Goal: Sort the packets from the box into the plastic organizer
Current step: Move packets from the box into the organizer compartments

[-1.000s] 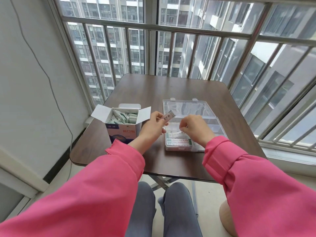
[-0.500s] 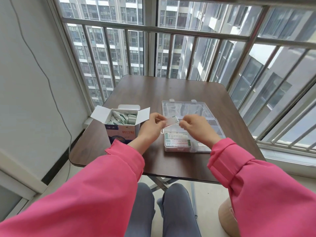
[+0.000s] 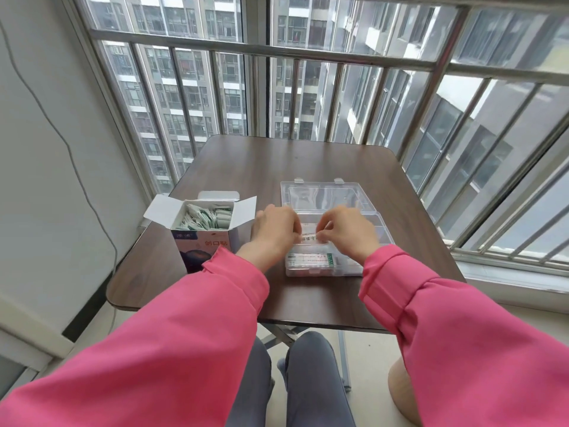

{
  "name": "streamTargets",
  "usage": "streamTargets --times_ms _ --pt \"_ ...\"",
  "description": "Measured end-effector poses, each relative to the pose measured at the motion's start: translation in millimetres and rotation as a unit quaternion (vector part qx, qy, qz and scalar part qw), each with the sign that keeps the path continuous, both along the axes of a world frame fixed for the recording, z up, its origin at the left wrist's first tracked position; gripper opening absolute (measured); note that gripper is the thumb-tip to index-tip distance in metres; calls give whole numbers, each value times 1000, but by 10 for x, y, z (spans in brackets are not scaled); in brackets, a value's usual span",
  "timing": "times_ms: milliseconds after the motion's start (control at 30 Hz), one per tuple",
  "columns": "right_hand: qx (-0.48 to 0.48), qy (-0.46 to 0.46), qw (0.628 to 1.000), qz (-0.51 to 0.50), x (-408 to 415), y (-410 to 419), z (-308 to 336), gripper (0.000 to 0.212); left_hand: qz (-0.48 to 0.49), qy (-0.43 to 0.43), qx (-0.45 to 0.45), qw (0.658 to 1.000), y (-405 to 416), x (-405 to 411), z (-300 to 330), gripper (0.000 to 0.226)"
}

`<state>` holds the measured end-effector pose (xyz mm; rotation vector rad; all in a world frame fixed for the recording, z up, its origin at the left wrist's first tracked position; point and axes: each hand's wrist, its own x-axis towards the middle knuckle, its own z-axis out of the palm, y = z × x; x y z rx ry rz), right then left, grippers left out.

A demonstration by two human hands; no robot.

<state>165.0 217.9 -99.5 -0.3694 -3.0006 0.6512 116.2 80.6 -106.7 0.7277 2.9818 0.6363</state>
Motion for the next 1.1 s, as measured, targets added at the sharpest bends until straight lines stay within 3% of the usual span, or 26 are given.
streamTargets --times_ms 133,367,933,1100 --pt "85 -6 996 15 -20 -55 9 9 -20 13 -74 997 58 -58 14 18" --pt "117 -33 992 26 -55 -56 -5 14 -42 15 -113 993 75 -97 16 22" --pt "66 -58 996 -5 16 -107 85 35 -59 7 -90 994 -48 -33 24 32" --pt "49 -45 998 -19 59 -97 118 36 -52 -11 -31 998 -88 37 35 32"
